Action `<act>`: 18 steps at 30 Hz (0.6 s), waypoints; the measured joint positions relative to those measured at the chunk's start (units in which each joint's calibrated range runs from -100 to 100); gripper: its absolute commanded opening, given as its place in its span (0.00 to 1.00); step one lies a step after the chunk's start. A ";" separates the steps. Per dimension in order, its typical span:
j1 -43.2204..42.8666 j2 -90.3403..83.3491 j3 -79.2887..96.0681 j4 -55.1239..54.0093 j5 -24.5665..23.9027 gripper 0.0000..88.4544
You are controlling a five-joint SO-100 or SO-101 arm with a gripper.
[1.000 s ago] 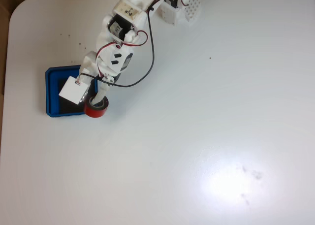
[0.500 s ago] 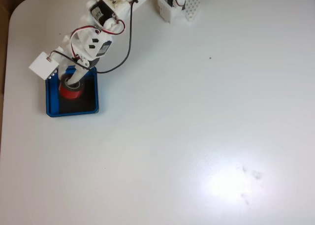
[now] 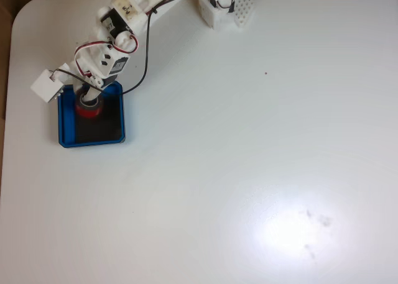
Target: Pick the red roll and drop it in the blue box
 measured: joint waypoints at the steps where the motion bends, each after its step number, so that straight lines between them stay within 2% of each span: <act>1: 0.00 0.00 0.00 0.00 0.00 0.01; 14: 0.10 0.00 0.00 0.00 -0.17 0.03; 18: 0.10 0.00 0.00 0.00 -0.17 0.09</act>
